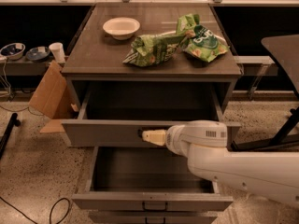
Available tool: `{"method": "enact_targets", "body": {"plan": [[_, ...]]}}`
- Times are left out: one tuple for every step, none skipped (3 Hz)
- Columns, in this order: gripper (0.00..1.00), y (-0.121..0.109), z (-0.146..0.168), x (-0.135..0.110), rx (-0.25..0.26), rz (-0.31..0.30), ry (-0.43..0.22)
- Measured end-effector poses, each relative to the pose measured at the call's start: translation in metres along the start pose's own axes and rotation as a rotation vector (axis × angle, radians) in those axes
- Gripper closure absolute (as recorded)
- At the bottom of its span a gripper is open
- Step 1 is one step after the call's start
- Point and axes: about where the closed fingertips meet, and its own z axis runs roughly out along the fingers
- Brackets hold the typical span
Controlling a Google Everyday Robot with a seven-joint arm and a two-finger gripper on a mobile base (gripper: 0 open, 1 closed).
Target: Close top drawer
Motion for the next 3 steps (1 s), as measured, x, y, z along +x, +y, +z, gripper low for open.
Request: {"method": "enact_targets", "body": {"plan": [[0.00,-0.003,0.004,0.021,0.007,-0.019,0.031],[0.00,-0.010,0.004,0.053,0.014,-0.052,0.071],[0.00,-0.015,0.005,0.074,0.020,-0.071,0.094]]}}
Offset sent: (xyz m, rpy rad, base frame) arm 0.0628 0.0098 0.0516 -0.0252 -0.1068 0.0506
